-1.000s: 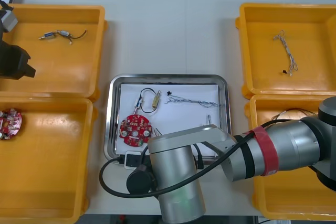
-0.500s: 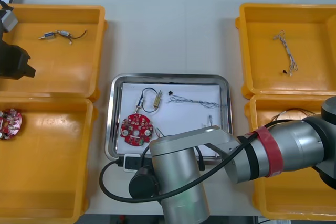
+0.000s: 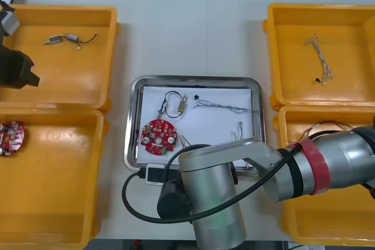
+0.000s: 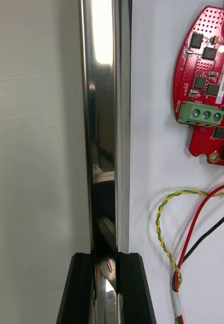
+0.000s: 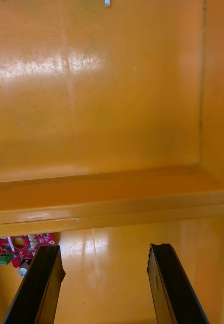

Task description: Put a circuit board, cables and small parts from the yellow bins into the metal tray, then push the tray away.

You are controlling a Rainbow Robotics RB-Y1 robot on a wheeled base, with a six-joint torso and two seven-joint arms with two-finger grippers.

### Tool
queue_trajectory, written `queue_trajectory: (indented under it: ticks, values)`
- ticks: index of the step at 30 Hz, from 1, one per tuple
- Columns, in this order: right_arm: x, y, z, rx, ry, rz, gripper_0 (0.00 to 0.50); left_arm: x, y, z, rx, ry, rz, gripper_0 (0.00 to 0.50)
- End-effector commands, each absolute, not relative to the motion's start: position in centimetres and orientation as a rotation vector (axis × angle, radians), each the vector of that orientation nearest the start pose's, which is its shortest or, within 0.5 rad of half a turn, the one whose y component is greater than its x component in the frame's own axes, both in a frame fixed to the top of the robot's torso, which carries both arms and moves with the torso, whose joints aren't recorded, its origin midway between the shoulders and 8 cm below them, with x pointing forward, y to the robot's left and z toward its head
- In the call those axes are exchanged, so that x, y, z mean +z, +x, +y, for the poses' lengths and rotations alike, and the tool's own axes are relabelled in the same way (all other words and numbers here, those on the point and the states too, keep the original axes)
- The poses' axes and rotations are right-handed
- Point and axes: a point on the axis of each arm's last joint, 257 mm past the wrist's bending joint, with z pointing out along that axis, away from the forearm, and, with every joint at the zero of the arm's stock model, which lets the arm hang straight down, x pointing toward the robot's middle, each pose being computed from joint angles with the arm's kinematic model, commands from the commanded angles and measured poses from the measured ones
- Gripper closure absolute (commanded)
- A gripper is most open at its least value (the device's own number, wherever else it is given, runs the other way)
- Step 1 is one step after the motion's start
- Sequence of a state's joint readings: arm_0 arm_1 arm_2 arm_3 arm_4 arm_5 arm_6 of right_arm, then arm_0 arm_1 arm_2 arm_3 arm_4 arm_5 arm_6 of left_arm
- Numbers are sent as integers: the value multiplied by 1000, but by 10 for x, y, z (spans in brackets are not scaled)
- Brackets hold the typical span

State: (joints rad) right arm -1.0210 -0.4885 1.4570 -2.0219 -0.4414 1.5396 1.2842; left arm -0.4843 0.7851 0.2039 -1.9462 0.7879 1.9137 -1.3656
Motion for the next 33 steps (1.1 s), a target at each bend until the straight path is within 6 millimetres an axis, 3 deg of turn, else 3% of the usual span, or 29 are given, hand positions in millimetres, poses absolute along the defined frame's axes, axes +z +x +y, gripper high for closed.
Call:
queue_trajectory:
  ticks: [1, 16, 33]
  values:
    - [-282, 361, 1, -454, -1795, 1860, 500, -100, 446, 383, 107, 133, 2596, 0]
    - [-256, 386, 7, -525, -1776, 1762, 500, -100, 446, 383, 107, 133, 2596, 0]
    - [-241, 416, 14, -579, -1780, 1680, 500, -100, 446, 383, 107, 133, 2596, 0]
